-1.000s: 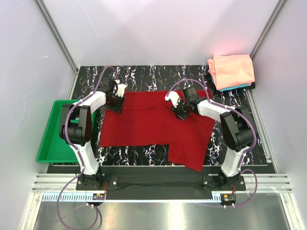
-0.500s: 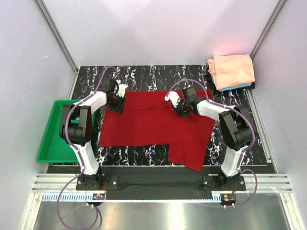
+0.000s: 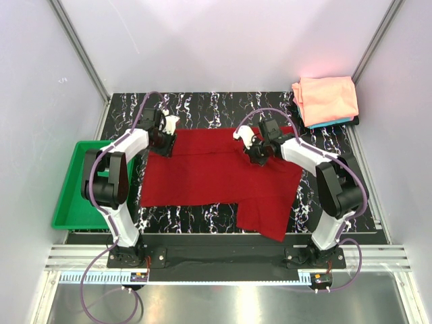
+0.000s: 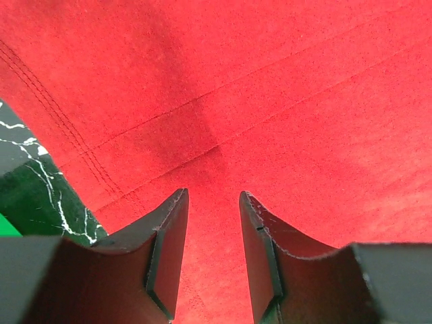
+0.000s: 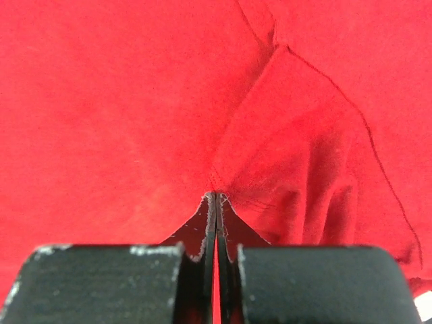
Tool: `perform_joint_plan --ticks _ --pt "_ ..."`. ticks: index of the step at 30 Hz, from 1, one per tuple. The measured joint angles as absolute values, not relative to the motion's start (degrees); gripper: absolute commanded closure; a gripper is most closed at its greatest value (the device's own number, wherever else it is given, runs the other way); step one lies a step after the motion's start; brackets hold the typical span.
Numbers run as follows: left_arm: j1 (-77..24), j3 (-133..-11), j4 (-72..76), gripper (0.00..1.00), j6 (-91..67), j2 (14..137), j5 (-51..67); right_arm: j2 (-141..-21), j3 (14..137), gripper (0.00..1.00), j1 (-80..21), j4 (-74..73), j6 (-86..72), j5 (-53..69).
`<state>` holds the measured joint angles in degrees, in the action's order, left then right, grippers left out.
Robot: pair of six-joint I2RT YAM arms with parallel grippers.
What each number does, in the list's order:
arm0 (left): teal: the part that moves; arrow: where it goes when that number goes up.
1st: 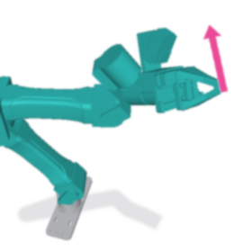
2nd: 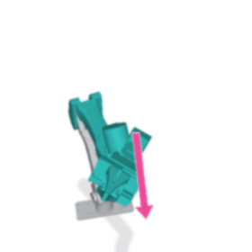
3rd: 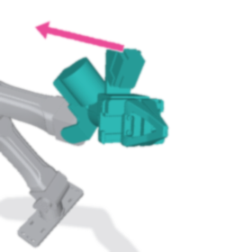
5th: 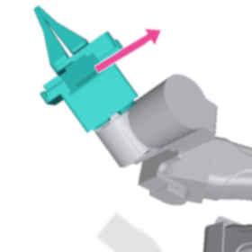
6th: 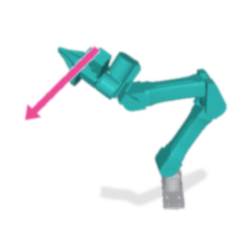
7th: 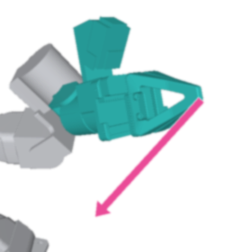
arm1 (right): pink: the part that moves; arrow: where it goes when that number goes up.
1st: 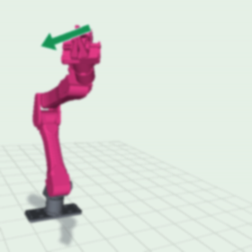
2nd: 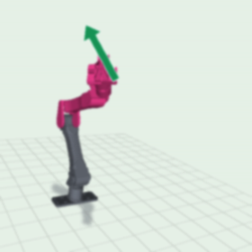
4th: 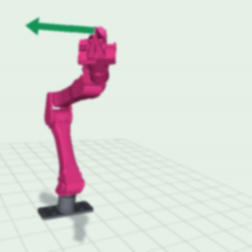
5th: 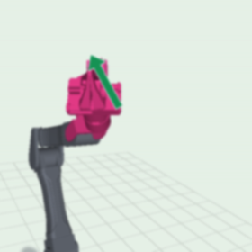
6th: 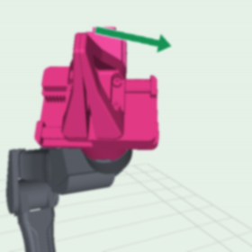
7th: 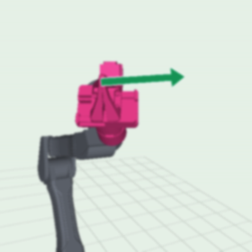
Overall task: Fold and stack the t-shirts
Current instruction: Fold the tshirt
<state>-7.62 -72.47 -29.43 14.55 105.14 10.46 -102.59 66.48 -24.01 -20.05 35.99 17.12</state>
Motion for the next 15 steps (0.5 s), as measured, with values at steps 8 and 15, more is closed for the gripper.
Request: perform_joint_plan --ticks 8,15 --pt "-7.62 -72.47 -28.97 0.59 14.79 105.03 10.17 -100.38 68.25 0.99 -25.15 -24.47 34.44 22.22" --pt "-7.62 -72.14 -28.84 0.59 15.05 104.55 10.00 -101.45 69.93 0.68 -27.42 -26.87 32.86 25.85"
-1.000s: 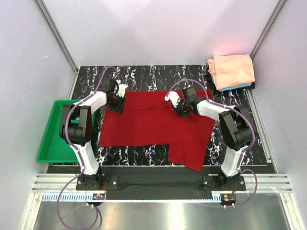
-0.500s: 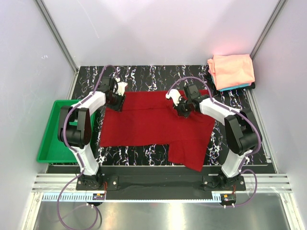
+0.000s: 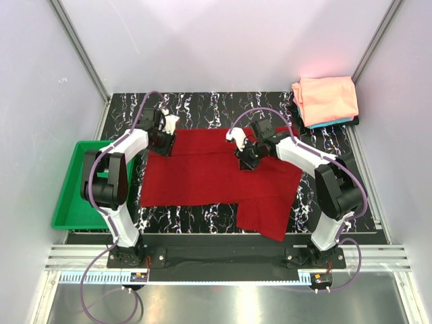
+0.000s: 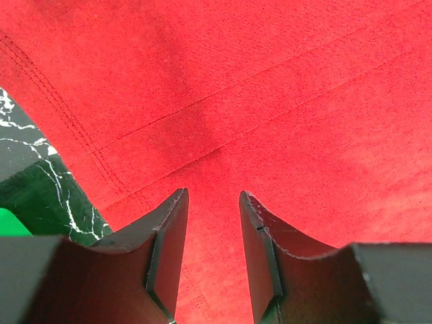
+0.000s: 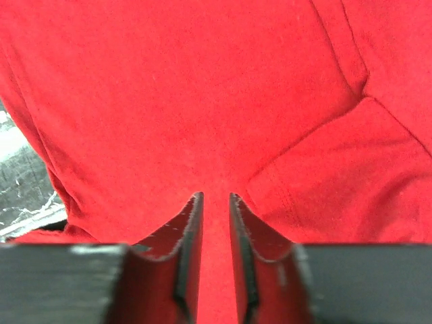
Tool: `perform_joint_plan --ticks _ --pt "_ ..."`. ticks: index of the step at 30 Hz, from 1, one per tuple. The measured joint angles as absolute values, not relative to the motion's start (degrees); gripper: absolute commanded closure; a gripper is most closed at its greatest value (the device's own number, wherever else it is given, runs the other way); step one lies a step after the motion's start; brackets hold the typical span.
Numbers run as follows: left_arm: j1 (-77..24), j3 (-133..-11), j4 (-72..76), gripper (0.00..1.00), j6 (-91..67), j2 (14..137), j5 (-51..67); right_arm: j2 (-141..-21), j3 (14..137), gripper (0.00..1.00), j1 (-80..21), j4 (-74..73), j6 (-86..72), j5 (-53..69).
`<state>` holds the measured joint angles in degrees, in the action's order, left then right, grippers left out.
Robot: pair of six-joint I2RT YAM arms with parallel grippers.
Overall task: Fold and stack the t-shirts
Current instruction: Fold the tshirt
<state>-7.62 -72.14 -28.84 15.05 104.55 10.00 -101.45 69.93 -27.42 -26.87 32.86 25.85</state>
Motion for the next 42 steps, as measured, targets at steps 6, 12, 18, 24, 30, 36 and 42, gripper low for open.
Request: perform_joint_plan --ticks 6,12,18,24,30,36,42 --pt "-7.62 -72.14 -28.86 0.59 15.27 104.20 9.65 -101.43 70.41 0.66 -26.81 -26.00 30.48 23.88" --pt "-7.62 -72.27 -29.93 0.59 15.35 104.20 10.24 -100.55 70.83 0.65 -15.46 -24.97 21.96 23.44" --pt "-7.62 -72.47 -31.31 0.59 14.76 104.36 12.51 -100.40 69.69 0.64 -4.73 -22.96 16.58 22.33" --pt "-7.55 -80.34 -32.12 0.59 16.32 111.20 10.52 -102.19 70.04 0.64 -2.85 -21.74 14.68 22.02" --pt "-7.16 -86.89 -31.90 0.59 18.98 117.78 7.29 -109.47 75.46 0.64 -1.37 -21.50 14.52 21.91" --pt "-7.05 -86.96 -32.29 0.59 19.94 117.93 5.78 -109.82 78.56 0.66 1.08 -26.85 17.43 22.20" --pt "-7.07 -86.61 -32.47 0.59 19.57 117.91 5.85 -104.62 74.50 0.67 3.36 -33.52 21.10 24.18"
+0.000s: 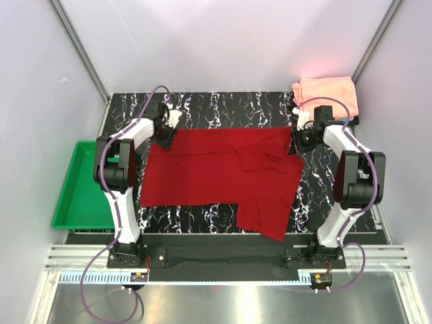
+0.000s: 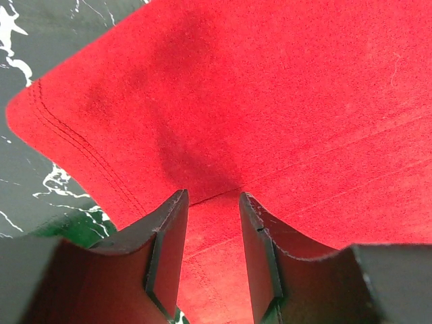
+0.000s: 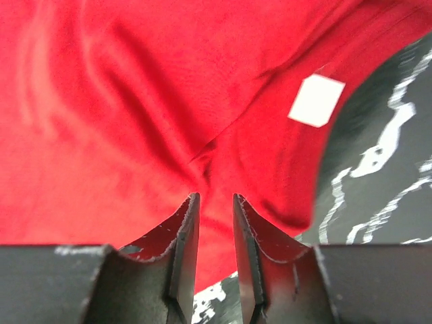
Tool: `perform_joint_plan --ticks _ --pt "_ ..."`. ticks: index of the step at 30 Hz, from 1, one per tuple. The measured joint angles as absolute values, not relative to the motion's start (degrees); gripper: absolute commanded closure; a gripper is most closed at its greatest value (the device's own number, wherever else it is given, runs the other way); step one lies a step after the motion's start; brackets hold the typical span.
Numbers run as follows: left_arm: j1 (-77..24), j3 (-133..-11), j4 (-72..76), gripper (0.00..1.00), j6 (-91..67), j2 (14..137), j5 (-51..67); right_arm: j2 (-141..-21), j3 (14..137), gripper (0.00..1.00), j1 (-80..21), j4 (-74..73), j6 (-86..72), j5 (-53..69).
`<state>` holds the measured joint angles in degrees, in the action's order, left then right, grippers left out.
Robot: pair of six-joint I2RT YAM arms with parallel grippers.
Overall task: Fold and stack the t-shirts
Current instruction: Fold the tshirt
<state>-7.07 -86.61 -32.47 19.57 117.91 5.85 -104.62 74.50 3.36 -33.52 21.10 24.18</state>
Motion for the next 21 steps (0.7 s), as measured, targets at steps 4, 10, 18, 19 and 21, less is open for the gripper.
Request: perform_joint_plan --ticks 4,10,18,19,21 --pt "-7.09 -86.61 -32.49 0.59 19.29 117.91 6.00 -102.56 71.99 0.69 3.18 -36.64 22.44 27.09" --pt "-7.29 -86.43 -32.49 0.59 19.05 117.91 6.04 -102.26 69.12 0.70 3.14 -40.07 23.51 29.76" --pt "-7.62 -85.25 -32.40 0.59 19.03 117.91 6.02 -104.38 69.19 0.70 3.14 -40.34 24.25 30.28" --pt "-7.62 -85.08 -32.27 0.59 19.03 117.80 6.04 -105.08 69.19 0.70 3.14 -40.34 24.25 30.26" --pt "-7.62 -84.71 -32.03 0.59 19.03 117.58 6.02 -106.48 69.45 0.70 3.14 -40.47 24.43 30.15"
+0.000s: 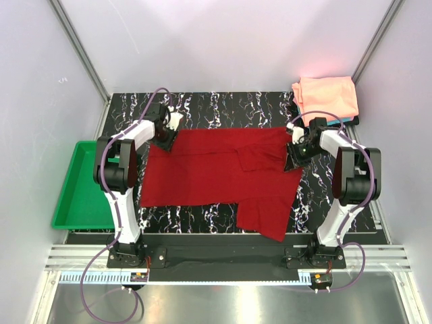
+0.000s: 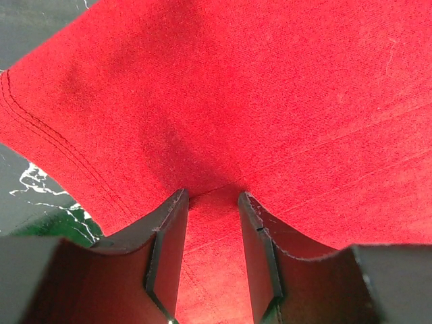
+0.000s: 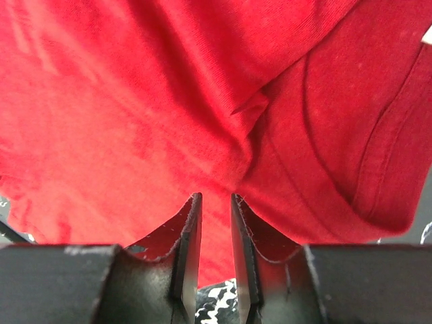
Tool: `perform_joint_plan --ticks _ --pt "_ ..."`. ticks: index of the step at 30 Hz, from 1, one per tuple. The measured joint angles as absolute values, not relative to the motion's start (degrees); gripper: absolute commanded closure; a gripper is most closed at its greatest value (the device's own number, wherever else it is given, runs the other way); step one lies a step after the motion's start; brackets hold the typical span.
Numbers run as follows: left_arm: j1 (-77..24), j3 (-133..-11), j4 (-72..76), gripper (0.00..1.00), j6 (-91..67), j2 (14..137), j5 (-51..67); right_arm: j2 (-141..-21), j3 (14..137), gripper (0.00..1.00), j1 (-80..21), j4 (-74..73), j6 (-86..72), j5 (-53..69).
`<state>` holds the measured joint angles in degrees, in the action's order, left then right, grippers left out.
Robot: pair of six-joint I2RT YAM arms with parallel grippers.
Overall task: Fold and stack the t-shirts
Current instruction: Fold the tshirt
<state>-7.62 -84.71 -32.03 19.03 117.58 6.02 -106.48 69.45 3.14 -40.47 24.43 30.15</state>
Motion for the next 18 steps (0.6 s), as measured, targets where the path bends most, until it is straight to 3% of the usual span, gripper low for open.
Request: perform_joint_plan --ticks 15,18 --pt "-7.73 -83.85 -31.62 0.59 19.03 117.05 6.02 -108.77 71.13 0.70 3.14 -39.99 24.88 29.61" --pt "-7.81 -83.85 -31.62 0.59 19.05 117.08 6.00 -109.12 71.13 0.66 3.11 -39.70 24.86 29.58"
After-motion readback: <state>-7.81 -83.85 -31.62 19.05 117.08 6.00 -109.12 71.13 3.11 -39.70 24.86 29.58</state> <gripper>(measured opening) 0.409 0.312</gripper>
